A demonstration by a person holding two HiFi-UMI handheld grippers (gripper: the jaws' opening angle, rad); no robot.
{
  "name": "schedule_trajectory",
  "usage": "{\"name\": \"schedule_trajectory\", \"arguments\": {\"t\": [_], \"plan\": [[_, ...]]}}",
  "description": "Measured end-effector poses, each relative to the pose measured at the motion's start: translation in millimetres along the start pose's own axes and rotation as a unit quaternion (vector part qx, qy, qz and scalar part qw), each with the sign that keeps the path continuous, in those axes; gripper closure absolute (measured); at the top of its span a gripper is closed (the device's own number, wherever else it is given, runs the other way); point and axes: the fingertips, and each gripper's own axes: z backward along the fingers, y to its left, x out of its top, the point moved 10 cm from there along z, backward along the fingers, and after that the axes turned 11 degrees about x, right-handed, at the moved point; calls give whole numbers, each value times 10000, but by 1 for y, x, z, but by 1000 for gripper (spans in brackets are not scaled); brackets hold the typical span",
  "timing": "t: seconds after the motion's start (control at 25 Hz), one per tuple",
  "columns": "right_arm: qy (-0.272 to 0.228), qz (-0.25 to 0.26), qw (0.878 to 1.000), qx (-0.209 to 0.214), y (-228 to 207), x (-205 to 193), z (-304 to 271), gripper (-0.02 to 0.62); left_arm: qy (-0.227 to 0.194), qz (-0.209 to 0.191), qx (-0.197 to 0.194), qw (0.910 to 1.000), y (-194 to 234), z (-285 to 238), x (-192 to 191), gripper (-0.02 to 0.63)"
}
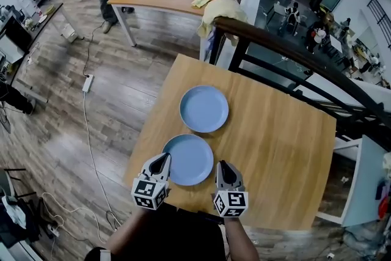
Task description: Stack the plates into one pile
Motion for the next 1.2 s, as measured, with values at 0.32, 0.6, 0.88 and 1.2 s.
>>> {"name": "schedule_trajectory", "arguments": {"t": [0.32, 0.6, 0.88, 1.2], "plan": [[-152, -146, 9993, -317, -11, 10, -18, 546, 113, -72, -127, 9998, 18, -33, 12, 578], [-123, -256, 9974, -668, -18, 16, -39, 546, 236, -122, -325, 9991, 36, -71, 24, 578], [48, -402, 9951, -905, -23, 12, -66, 546, 509, -92, -493, 9974, 58, -110, 23, 578], [200, -528, 9923, -1102, -40, 8, -95, 545, 771, 56, -565, 9954, 71, -155, 18, 578]]}}
